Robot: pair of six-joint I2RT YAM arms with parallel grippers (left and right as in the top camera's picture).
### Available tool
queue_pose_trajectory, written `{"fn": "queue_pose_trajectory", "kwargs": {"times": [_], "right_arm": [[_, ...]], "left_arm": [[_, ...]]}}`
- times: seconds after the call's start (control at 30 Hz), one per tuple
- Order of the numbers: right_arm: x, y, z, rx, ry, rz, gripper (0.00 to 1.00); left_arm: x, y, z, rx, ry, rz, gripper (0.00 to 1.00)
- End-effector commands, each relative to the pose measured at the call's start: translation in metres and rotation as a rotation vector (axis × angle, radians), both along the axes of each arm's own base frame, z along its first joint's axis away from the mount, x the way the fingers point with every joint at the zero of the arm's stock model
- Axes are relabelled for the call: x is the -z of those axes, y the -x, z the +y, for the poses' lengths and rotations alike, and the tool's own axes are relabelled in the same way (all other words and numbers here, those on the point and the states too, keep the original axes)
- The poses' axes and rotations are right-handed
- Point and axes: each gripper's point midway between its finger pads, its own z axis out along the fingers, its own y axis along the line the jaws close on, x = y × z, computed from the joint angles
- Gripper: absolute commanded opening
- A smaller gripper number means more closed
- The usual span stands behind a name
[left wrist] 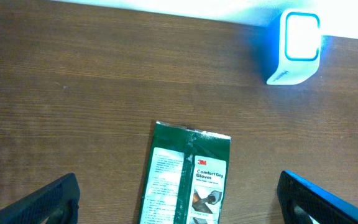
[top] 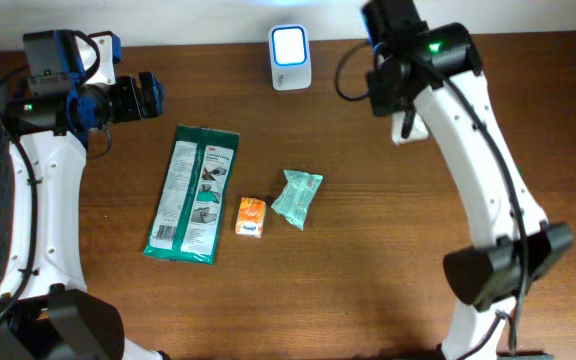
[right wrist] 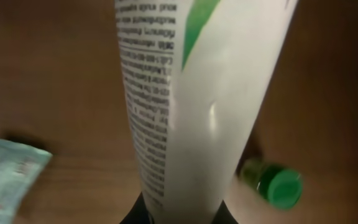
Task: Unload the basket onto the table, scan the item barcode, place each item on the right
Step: 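Carry the tube right and lay it beside the green bottle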
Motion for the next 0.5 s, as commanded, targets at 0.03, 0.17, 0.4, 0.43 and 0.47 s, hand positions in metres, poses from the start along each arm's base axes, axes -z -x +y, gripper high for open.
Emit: {"fn": "queue_pose_trajectory", "kwargs": {"times": [0.03, 0.17, 0.4, 0.43, 0.47], "right_arm": [[0.064, 0.019, -0.038, 0.139, -0.035, 0.181, 0.04], [0.114, 0.038, -0.071, 0.215, -0.020, 0.283, 0.04], [0.170, 0.056, -0.109, 0.300, -0.020, 0.329, 0.04], [0.184, 0.060, -0.121, 0.343, -0.028, 0.323, 0.04], [0.189, 0.062, -0.126, 0.370, -0.033, 0.318, 0.04]], "left_arm": [[-0.013, -0.001, -0.002, 0.010, 0.001, -0.032, 0.99], [-0.013, -0.001, -0.001, 0.010, 0.000, -0.032, 0.99], [-0.013, -0.001, -0.001, 0.010, 0.000, -0.032, 0.99], [-0.013, -0.001, -0.002, 0.010, 0.001, -0.032, 0.99], [-0.013, -0.001, -0.002, 0.010, 0.001, -0.032, 0.99]]}}
